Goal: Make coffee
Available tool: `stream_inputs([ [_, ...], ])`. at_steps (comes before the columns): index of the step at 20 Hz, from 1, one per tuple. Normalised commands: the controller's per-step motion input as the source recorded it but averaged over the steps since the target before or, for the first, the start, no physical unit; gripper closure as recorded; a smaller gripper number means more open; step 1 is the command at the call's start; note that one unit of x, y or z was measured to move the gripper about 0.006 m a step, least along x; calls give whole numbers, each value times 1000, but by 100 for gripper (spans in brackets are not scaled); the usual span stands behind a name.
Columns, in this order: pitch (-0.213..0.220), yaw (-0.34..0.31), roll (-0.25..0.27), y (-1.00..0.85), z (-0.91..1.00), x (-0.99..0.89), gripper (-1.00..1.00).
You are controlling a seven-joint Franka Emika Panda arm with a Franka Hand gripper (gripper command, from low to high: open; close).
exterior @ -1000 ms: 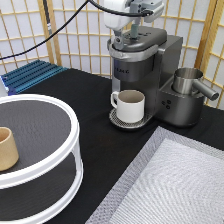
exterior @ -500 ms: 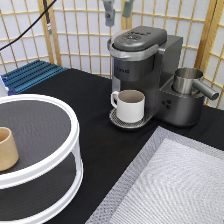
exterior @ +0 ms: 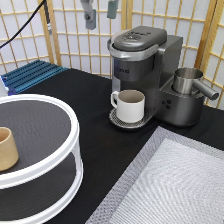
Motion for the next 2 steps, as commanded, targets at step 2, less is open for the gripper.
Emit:
stream_inputs([
  [2, 0, 0, 0, 0, 0, 0, -100],
])
